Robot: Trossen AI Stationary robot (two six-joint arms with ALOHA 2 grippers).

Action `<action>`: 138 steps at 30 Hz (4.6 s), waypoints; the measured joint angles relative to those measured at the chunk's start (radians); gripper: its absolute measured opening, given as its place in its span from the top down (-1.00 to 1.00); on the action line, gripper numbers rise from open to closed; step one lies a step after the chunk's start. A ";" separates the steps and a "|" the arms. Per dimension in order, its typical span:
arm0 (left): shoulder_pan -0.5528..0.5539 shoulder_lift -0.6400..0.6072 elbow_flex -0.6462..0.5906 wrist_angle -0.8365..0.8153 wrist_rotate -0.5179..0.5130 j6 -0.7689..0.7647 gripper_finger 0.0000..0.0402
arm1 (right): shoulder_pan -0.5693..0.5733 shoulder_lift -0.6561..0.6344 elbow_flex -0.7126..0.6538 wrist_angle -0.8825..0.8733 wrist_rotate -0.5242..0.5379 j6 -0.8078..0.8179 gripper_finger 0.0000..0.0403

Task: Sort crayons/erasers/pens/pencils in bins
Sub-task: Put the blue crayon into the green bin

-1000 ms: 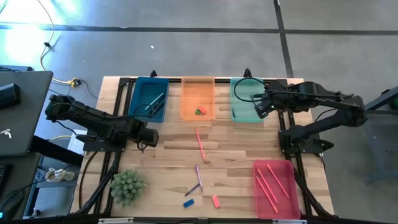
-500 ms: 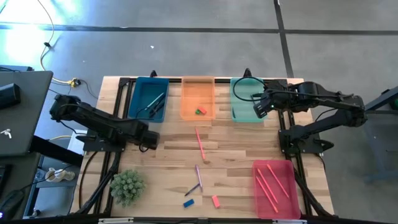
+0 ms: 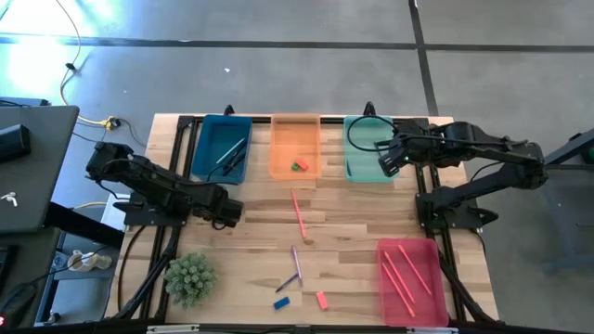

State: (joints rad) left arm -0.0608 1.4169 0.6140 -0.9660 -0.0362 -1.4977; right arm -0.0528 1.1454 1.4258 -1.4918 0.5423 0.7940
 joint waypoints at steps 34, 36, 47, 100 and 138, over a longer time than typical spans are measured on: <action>-0.124 0.047 0.000 0.069 0.005 -0.283 0.32 | 0.000 0.000 0.000 0.000 0.000 -0.104 0.30; -0.124 0.047 0.000 0.077 0.005 -0.282 0.39 | 0.000 0.000 0.000 0.001 0.000 -0.110 0.30; -0.126 0.049 0.000 0.111 -0.036 -0.225 0.80 | 0.000 0.000 0.000 0.012 0.000 -0.122 0.30; 0.029 0.003 0.011 1.121 -0.066 0.541 0.91 | 0.001 0.000 0.000 0.240 -0.285 -0.222 0.30; 0.247 0.001 0.050 1.667 0.298 1.097 0.91 | 0.095 0.256 0.000 0.941 -0.472 -0.522 0.30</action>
State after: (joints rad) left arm 0.1860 1.4181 0.6635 0.7011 0.2614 -0.4005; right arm 0.0420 1.4017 1.4254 -0.5503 0.0704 0.2715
